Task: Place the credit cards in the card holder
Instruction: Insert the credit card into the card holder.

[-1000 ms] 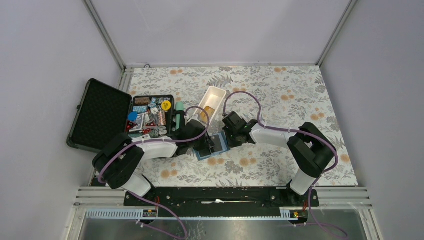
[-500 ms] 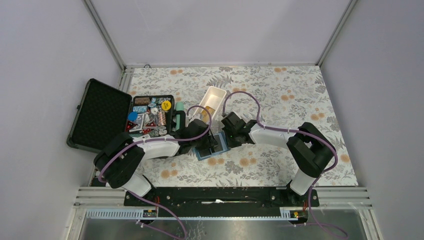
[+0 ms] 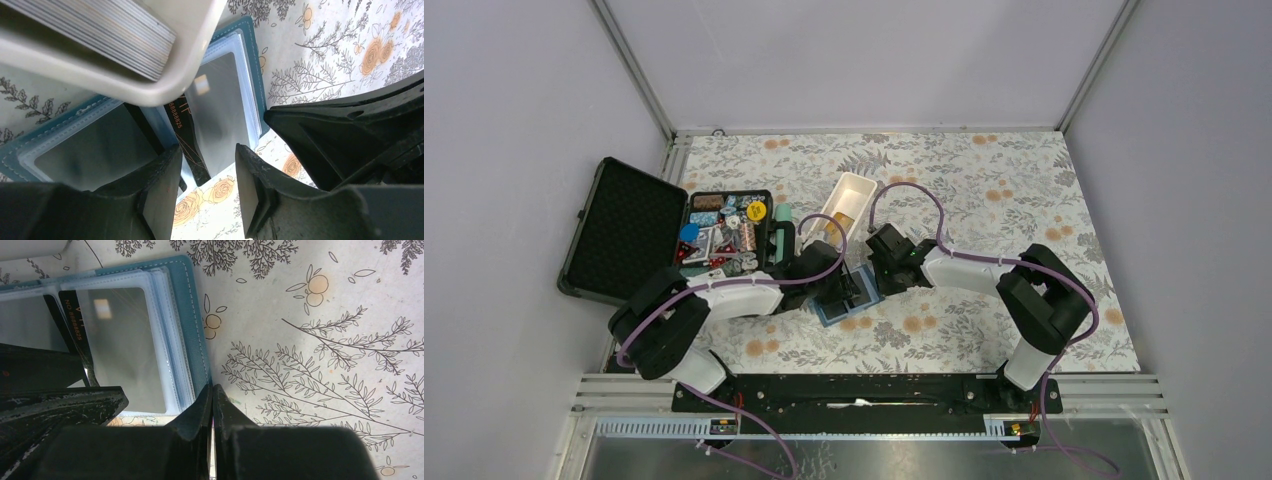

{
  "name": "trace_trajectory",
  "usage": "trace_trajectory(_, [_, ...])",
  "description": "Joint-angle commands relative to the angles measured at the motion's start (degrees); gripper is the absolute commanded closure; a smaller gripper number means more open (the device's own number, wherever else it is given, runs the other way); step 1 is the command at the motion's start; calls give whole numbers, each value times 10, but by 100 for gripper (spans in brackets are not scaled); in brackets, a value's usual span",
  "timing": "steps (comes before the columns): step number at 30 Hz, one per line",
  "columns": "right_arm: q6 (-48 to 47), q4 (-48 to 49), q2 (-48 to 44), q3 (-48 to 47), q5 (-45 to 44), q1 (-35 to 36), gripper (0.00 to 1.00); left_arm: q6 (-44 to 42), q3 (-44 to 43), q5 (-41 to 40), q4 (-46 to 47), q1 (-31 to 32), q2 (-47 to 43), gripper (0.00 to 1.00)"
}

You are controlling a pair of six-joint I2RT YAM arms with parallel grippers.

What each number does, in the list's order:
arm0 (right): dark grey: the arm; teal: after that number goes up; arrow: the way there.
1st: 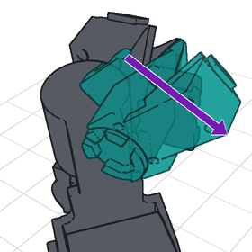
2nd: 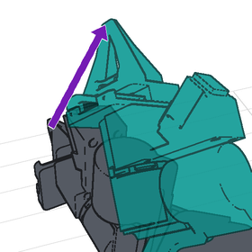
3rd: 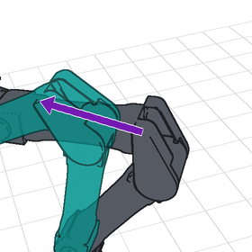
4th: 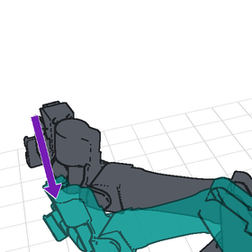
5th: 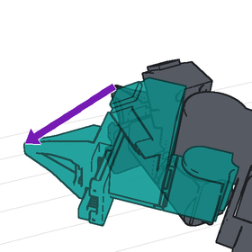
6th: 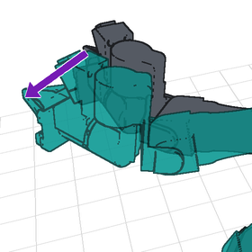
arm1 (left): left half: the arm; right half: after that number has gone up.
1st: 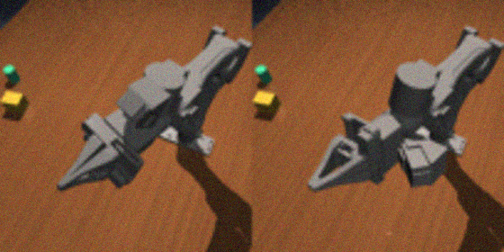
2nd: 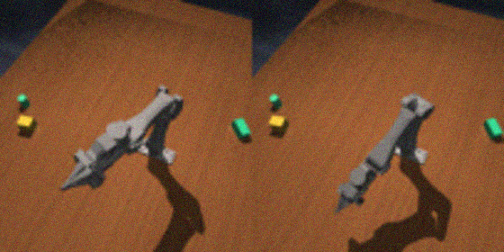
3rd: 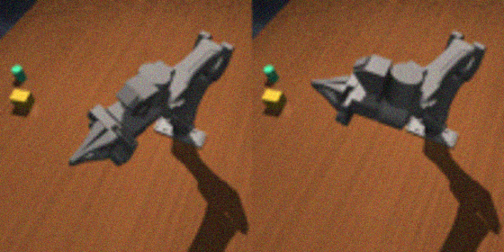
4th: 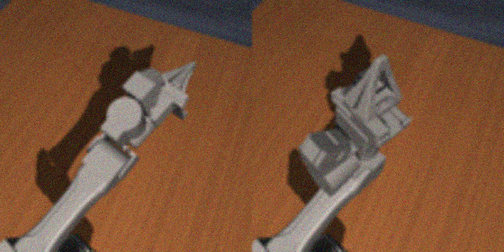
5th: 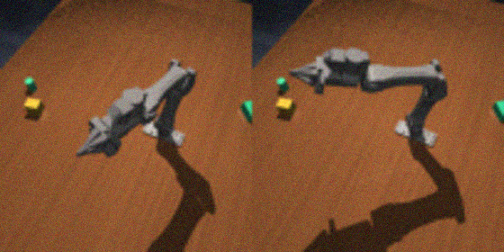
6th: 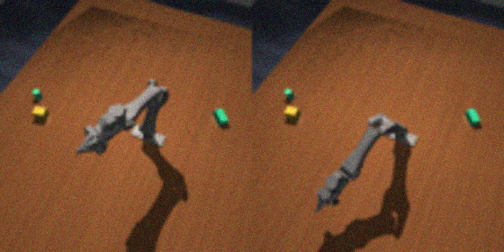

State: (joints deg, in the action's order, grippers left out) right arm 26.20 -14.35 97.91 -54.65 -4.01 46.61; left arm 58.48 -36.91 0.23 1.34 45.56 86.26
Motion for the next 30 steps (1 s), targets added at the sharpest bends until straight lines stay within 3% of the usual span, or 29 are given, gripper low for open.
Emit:
trace_trajectory(1, [14, -7, 24, -7, 6, 15, 100, 5, 10, 11, -29, 11, -23, 55])
trace_trajectory(21, [14, -6, 26, -7, 9, 16, 100, 0, 1, 0, -85, 25, -49, 46])
trace_trajectory(30, [14, -6, 27, -6, 13, 16, 100, 2, -4, 0, -79, 28, -41, 60])
